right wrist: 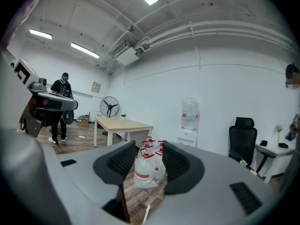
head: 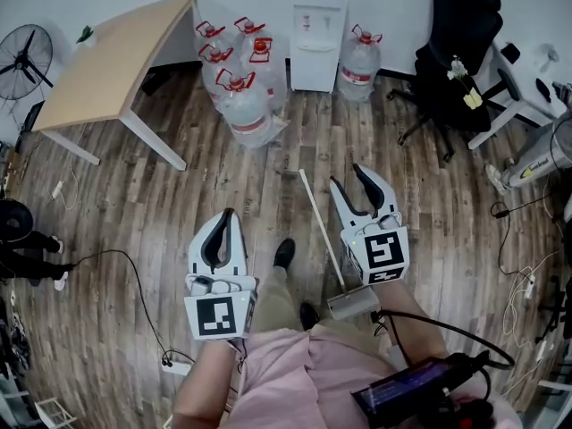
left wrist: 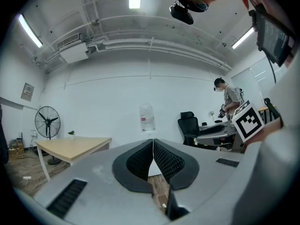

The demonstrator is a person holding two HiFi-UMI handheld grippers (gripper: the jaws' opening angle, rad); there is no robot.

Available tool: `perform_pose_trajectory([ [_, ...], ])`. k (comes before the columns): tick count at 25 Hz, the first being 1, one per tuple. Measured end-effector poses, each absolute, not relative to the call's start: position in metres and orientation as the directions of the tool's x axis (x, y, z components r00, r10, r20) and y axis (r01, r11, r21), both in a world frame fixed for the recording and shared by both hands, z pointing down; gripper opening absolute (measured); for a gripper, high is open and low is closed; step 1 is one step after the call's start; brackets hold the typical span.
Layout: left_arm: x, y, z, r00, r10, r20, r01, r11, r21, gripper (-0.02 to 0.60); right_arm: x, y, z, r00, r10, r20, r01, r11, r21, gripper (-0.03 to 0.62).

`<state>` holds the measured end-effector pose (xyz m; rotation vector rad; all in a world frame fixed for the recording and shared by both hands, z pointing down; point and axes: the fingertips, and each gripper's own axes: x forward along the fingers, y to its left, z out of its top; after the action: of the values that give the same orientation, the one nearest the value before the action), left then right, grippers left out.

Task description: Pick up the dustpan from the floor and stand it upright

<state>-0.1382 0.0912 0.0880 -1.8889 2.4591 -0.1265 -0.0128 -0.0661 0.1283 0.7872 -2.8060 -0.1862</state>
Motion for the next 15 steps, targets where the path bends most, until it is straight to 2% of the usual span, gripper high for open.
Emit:
perform_pose_trajectory([
  [8,-0.202,0.007,0.131,-0.191,-0.978,0.081,-0.981,0.187,-0.055,0.014,-0.066,-0.134,0.177,-0.805,-0.535,0.258,-0.511,0.845,0.158,0.181],
  [15,-0.247,-0.059,0.199,-0.125,-0.982,0.145,-0.992,0.120,-0.041,0.014,-0.110,-0.186,0.258,-0.781,-0.514,0.355,-0.501,0.855,0.134,0.181],
])
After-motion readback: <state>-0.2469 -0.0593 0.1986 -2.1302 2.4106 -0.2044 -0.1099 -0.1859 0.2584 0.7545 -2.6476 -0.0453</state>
